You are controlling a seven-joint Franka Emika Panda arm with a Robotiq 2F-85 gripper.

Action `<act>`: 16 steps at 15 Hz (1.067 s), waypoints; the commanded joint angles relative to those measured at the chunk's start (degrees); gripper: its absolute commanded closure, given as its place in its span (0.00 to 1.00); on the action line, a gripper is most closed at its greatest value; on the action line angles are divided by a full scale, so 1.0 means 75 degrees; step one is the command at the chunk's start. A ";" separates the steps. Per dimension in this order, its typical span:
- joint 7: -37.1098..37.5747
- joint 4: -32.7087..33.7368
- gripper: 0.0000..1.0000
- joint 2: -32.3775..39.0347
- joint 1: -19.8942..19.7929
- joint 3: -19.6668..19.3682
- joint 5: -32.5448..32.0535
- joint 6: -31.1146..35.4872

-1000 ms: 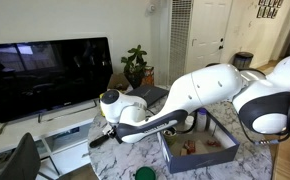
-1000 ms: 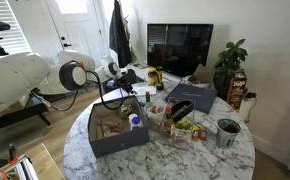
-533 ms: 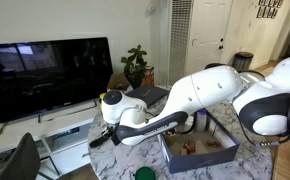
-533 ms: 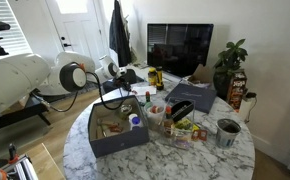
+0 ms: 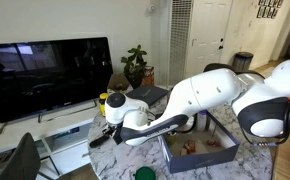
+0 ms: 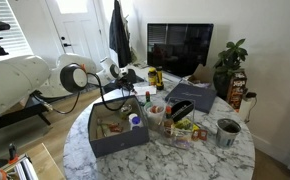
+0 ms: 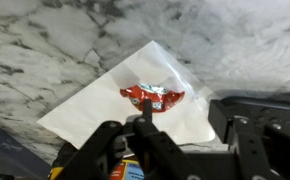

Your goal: Pick up the ketchup packet and put it into the box

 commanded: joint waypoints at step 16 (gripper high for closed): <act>-0.1206 -0.0218 1.00 -0.1282 -0.0087 -0.0041 0.0225 -0.2627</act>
